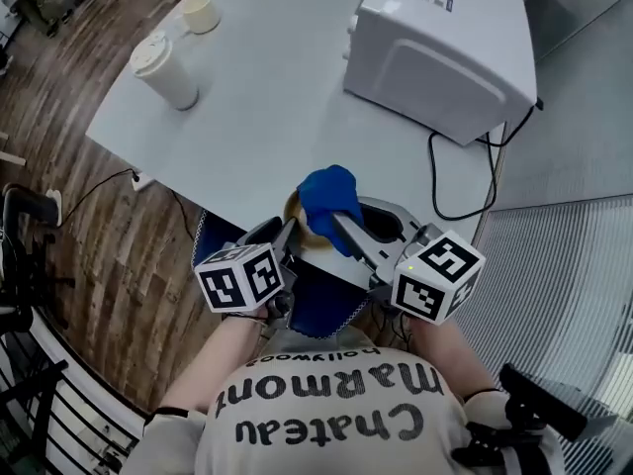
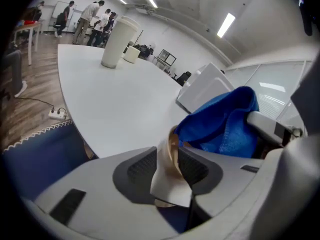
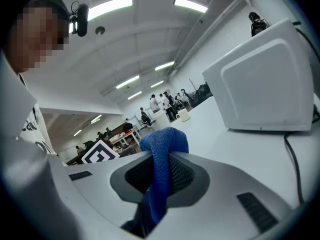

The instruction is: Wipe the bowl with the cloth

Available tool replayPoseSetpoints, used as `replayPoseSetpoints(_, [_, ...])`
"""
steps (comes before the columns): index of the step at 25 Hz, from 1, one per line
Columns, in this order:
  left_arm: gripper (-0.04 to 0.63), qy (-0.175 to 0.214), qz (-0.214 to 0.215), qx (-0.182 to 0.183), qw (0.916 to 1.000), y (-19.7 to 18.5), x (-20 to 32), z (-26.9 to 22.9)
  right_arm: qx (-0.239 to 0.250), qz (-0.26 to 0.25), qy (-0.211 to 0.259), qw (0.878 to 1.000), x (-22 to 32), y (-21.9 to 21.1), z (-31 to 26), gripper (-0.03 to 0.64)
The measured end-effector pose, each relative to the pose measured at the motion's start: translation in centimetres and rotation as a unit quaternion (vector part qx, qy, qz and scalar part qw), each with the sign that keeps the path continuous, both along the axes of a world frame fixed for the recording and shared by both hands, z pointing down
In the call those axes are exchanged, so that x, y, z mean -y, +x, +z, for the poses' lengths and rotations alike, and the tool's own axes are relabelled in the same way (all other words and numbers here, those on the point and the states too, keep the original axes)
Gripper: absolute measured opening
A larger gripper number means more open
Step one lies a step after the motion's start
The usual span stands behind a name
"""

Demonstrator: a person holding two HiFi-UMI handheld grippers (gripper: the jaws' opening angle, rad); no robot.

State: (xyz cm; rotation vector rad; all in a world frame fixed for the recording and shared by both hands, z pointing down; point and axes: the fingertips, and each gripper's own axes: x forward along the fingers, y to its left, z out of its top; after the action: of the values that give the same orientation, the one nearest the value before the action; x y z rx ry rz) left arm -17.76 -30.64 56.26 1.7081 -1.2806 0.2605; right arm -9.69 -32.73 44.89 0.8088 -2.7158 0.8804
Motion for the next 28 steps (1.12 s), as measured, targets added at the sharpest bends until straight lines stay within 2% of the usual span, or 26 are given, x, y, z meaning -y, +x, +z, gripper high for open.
replayPoseSetpoints(7, [0.136, -0.017, 0.019, -0.018, 0.9995, 0.8, 0.7, 1.7, -0.009, 0.004, -0.039, 0.999, -0.7, -0.8, 3.2, 0.049])
replayPoseSetpoints(9, [0.070, -0.015, 0.027, -0.021, 0.9993, 1.2, 1.0, 1.8, -0.007, 0.005, -0.044, 0.999, -0.7, -0.9, 3.5, 0.049])
replayPoseSetpoints(11, [0.056, -0.008, 0.033, -0.010, 0.9994, 1.3, 1.2, 1.9, -0.006, 0.004, -0.047, 0.999, -0.9, -1.0, 3.8, 0.049])
replayPoseSetpoints(13, [0.023, 0.000, 0.037, 0.007, 0.9993, 1.1, 1.5, 2.2, -0.006, 0.003, -0.050, 0.999, -1.1, -1.3, 4.3, 0.049])
replayPoseSetpoints(15, [0.015, 0.011, 0.047, 0.017, 0.9987, 1.2, 1.7, 2.3, -0.007, 0.001, -0.057, 0.998, -1.4, -1.7, 4.8, 0.049])
replayPoseSetpoints(18, [0.015, 0.067, 0.077, 0.027, 0.9945, 1.7, 2.3, 0.6, -0.011, -0.005, -0.060, 0.998, -1.9, -2.2, 5.1, 0.049])
replayPoseSetpoints(22, [0.015, 0.160, 0.121, 0.097, 0.9749, 2.4, 2.6, -3.2, -0.028, -0.018, -0.033, 0.999, -2.9, -2.0, 4.2, 0.049])
replayPoseSetpoints(24, [0.017, 0.196, 0.140, 0.131, 0.9616, 3.1, 2.5, -5.3, -0.049, -0.025, -0.011, 0.998, -3.2, -1.6, 3.3, 0.051])
replayPoseSetpoints(26, [0.018, 0.233, 0.171, 0.180, 0.9403, 4.2, 2.3, -7.3, -0.083, -0.028, 0.012, 0.996, -3.4, -0.9, 2.6, 0.049])
replayPoseSetpoints(28, [0.015, 0.263, 0.203, 0.243, 0.9115, 5.4, 1.8, -8.8, -0.115, -0.026, 0.026, 0.993, -3.7, -0.2, 2.1, 0.049])
